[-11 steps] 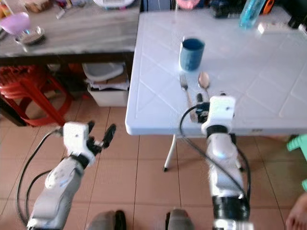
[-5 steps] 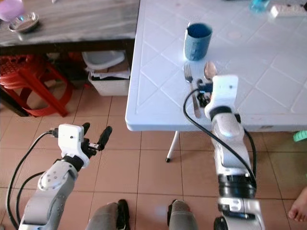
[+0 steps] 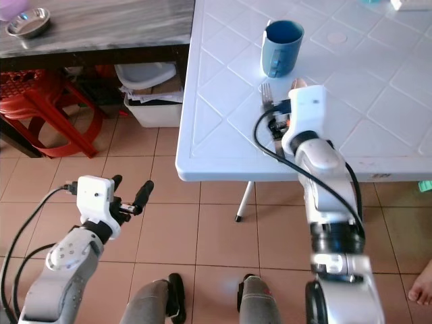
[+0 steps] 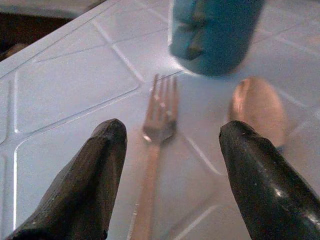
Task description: Setting the table
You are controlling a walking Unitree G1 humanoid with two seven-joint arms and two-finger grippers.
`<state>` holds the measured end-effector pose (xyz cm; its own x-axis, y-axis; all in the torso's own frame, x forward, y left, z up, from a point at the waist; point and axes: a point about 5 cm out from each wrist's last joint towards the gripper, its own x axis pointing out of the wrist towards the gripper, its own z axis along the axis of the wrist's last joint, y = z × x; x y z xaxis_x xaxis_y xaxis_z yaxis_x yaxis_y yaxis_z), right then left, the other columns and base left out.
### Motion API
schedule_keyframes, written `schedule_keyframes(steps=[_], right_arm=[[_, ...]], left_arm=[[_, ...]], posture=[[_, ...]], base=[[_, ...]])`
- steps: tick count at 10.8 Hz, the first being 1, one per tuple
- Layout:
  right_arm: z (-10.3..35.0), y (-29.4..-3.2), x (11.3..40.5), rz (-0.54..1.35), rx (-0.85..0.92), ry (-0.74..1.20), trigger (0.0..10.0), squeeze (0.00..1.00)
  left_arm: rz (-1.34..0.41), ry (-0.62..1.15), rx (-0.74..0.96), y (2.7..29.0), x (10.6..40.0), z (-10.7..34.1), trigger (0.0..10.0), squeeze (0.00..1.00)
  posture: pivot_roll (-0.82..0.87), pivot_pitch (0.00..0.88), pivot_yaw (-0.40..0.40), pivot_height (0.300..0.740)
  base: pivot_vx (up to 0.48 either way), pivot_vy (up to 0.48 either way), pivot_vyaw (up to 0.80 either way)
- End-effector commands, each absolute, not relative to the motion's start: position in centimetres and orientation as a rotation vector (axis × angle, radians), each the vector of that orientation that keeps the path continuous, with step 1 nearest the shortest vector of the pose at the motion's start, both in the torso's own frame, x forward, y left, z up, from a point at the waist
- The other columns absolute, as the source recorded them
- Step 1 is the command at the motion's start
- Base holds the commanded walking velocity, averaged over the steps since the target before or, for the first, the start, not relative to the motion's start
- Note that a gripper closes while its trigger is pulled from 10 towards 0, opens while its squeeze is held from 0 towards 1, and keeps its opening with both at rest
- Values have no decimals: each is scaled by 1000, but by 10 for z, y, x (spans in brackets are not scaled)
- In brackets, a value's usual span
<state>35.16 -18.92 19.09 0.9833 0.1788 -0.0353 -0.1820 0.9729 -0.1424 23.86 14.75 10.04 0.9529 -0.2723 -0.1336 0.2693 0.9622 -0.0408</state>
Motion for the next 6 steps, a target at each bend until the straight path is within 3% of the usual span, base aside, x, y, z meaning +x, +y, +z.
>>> schedule_keyframes(steps=[1, 4, 5, 6], right_arm=[[189, -180, 354, 247, -140, 49, 10000, 0], [194, -166, 358, 356, -116, 82, 10000, 0], [190, -172, 359, 317, -122, 117, 8863, 0], [187, -175, 358, 301, -127, 134, 8392, 0]], left_arm=[[-258, 159, -6, 154, 236, 99, 10000, 0], [-258, 168, -2, 153, 236, 98, 10000, 0], [-260, 169, -3, 153, 236, 98, 10000, 0], [-260, 169, -3, 152, 236, 98, 10000, 0]], posture=[[23, 257, 128, 740], [21, 255, 130, 740], [20, 254, 126, 740], [20, 254, 126, 740]], base=[[0, 0, 0], [0, 0, 0], [0, 0, 0], [0, 0, 0]])
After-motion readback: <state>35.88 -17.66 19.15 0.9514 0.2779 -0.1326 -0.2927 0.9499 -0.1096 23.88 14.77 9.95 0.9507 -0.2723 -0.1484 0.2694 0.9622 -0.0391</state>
